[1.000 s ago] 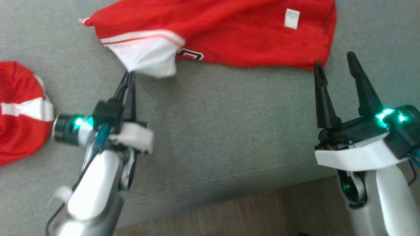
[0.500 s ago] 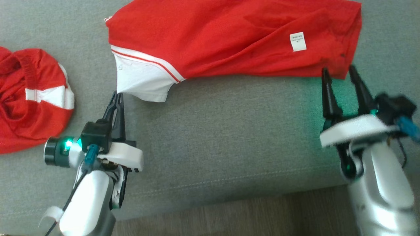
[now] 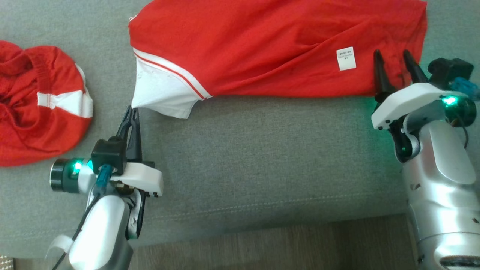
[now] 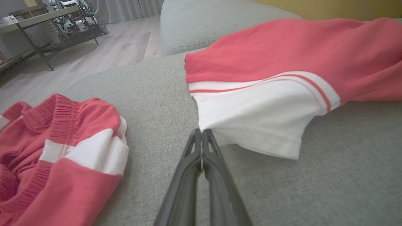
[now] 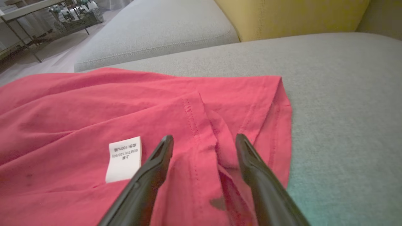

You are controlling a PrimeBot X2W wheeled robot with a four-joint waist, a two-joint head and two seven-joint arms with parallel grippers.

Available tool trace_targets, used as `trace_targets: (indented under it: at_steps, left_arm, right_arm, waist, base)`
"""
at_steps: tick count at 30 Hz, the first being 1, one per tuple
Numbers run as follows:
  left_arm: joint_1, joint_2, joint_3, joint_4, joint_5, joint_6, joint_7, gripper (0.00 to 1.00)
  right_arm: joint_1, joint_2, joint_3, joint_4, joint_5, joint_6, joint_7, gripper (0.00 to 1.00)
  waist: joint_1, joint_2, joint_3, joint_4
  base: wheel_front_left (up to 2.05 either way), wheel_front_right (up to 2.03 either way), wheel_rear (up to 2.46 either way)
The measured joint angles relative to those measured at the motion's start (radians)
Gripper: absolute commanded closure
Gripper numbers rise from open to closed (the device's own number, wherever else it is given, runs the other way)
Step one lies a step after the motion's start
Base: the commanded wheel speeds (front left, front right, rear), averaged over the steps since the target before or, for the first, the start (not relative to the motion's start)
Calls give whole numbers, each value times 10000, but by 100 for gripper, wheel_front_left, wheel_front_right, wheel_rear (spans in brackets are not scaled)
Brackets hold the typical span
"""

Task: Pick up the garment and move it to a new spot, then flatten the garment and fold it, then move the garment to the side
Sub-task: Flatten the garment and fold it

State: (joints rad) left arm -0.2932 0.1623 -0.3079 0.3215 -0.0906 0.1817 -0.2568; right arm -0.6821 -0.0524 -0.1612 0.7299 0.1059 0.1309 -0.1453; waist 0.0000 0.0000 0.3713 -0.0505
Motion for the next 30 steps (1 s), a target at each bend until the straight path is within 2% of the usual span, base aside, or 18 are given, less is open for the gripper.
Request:
trace_targets:
  at_steps: [5, 10, 12, 14, 16, 17, 26, 30]
  left_arm:
    - [0, -23, 102, 36, 17, 0, 0, 100]
    - [13, -31, 293, 138, 42, 2, 0, 100]
    - [12, -35, 301, 192, 42, 2, 0, 100]
    - [12, -38, 316, 228, 58, 2, 0, 100]
    - [13, -61, 320, 234, 102, 4, 0, 100]
    - [13, -84, 320, 232, 102, 17, 0, 100]
    - [20, -123, 430, -111, 98, 31, 2, 100]
    - [-174, -71, 750, -1312, 86, -159, 2, 100]
  right_arm:
    - [-28, -2, 343, 247, 593, -2, 412, 0]
    - [-35, -6, 497, 240, 667, -2, 533, 0]
    - [-35, -21, 673, 213, 654, -2, 734, 11]
    - [-39, -21, 809, 136, 650, -2, 930, 33]
    - [-38, -21, 894, 33, 629, -2, 1080, 67]
    - [-38, -21, 915, -44, 600, -2, 1118, 100]
    - [-35, -21, 940, -1001, 349, 0, 963, 100]
    - [-38, -52, 888, -1942, 401, 0, 345, 100]
  waist:
    - [0, 0, 74, 36]
    - [0, 0, 134, -28]
    - [0, 0, 150, -30]
    - [0, 0, 175, -30]
    - [0, 0, 183, -21]
    - [0, 0, 181, -14]
    - [0, 0, 33, -21]
    - [0, 0, -130, -27]
  base:
    - [0, 0, 0]
    - [0, 0, 0]
    - [0, 0, 0]
    - [0, 0, 0]
    - [0, 0, 0]
    - [0, 0, 0]
    - [0, 0, 0]
    - [0, 0, 0]
